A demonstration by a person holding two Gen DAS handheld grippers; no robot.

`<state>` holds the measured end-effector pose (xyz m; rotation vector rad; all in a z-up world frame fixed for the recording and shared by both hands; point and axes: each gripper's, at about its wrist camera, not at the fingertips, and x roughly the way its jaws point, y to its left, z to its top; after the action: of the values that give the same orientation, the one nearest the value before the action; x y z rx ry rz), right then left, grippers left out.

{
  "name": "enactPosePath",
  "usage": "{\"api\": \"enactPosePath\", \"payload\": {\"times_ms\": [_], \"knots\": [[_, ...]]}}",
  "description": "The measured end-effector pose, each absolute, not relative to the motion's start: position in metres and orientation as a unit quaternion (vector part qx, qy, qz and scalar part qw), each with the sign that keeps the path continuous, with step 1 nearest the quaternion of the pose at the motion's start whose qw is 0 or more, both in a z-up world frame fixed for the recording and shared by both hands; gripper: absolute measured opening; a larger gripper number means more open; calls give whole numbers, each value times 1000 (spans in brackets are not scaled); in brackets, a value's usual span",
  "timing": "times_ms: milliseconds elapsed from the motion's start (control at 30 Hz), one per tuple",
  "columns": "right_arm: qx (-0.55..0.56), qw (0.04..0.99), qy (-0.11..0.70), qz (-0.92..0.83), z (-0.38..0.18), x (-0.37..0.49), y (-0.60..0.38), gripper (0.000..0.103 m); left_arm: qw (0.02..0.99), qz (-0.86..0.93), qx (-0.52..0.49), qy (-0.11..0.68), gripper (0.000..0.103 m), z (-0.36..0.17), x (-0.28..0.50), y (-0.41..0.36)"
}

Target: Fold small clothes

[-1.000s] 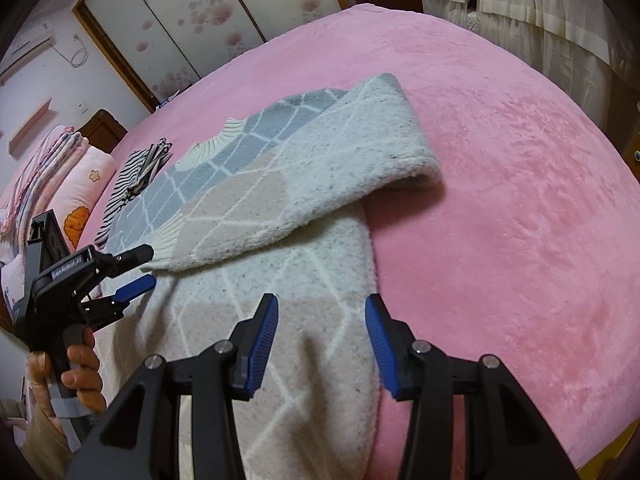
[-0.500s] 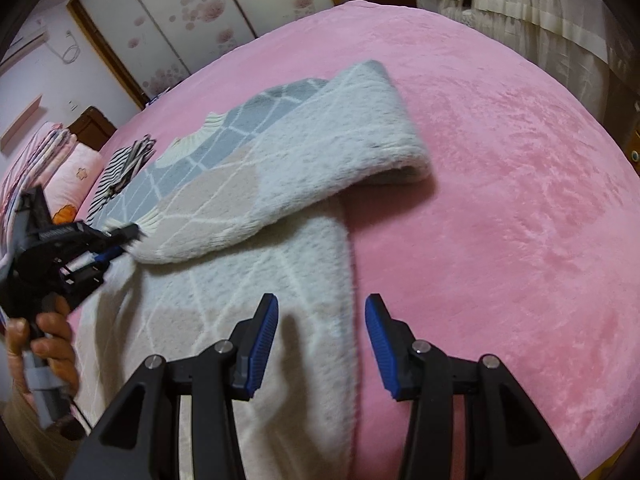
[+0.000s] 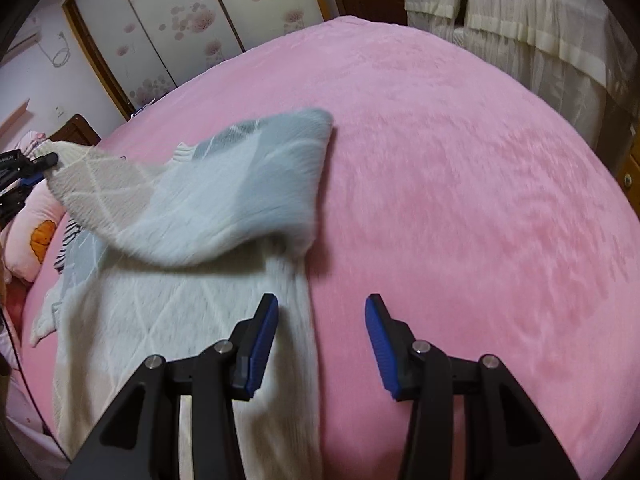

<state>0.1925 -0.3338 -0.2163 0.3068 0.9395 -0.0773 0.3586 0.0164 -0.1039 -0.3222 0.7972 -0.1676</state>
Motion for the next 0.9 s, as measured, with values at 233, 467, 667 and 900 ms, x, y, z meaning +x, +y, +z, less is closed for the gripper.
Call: {"api": "enactPosePath", "payload": {"times_ms": [233,467,667,900], "knots": [[127,882,454,-25,-219,219,-325,45,892,-60,-152,422,7,-150,363,33],[133,884,445,-40,-218,232,-325,17,885,-60,-148,437,7,-183,355,28],[210,873,438,-52,-232,221,-348,15,874,-36,-158,458,7,-212,355,46],[215,866,449,-42,-233,223,-350,16,859,-40,-176,479,13,-247,351,66]]}}
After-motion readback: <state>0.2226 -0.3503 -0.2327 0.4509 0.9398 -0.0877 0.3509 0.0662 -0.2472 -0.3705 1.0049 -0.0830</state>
